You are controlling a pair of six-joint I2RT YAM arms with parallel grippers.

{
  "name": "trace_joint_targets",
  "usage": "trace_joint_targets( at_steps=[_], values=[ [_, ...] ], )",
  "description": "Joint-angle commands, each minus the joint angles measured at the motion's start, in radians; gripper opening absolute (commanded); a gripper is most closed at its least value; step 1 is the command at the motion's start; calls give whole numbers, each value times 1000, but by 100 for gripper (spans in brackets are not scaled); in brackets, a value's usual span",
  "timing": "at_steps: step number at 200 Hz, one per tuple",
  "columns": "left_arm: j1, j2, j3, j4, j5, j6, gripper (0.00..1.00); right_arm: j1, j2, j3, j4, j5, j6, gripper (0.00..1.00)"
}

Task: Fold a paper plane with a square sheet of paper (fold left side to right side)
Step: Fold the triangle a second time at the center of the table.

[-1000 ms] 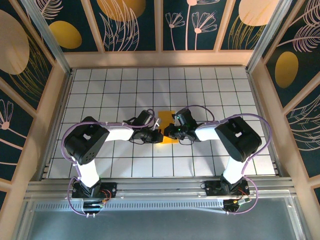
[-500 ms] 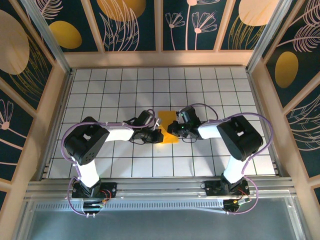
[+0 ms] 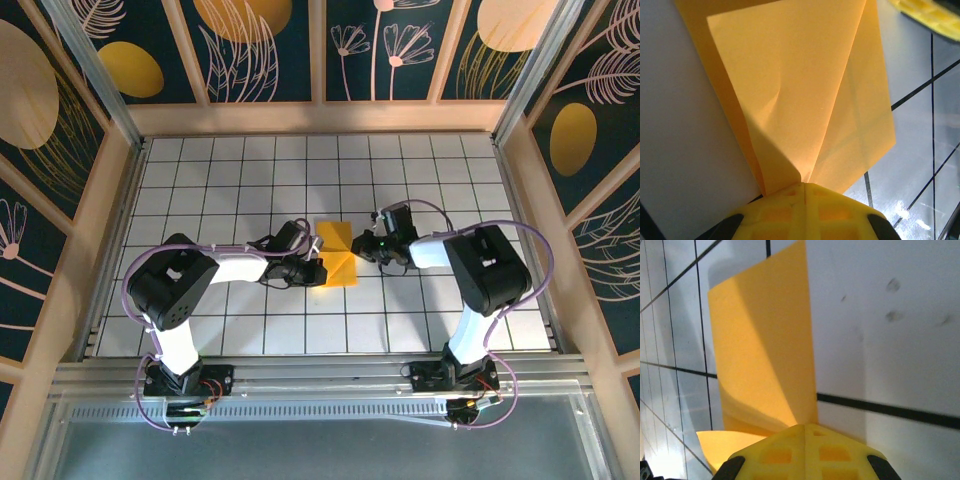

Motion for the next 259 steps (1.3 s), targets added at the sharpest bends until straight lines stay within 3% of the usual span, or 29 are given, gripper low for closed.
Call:
trace_joint_targets(
  at_steps=[1, 40, 87, 152, 199, 259],
  values=[
    [-10, 42, -45, -156, -90, -4, 0, -46, 16, 20, -63, 74, -52, 0],
    [-16, 39, -41, -156, -101, 2, 0, -36, -78, 16, -99, 35, -33, 0],
    [-17, 40, -36, -159, -105, 6, 0, 70, -158, -52, -40, -2, 64, 0],
    [-19, 40, -29, -145, -90, 4, 0, 122, -24, 7, 25, -19, 94, 0],
    [-14, 9, 23, -174, -74, 18, 0, 120, 22, 17, -60, 28, 70, 0],
    [-7, 17, 110, -132, 48, 6, 0, 108, 30, -24, -85, 20, 67, 0]
  ],
)
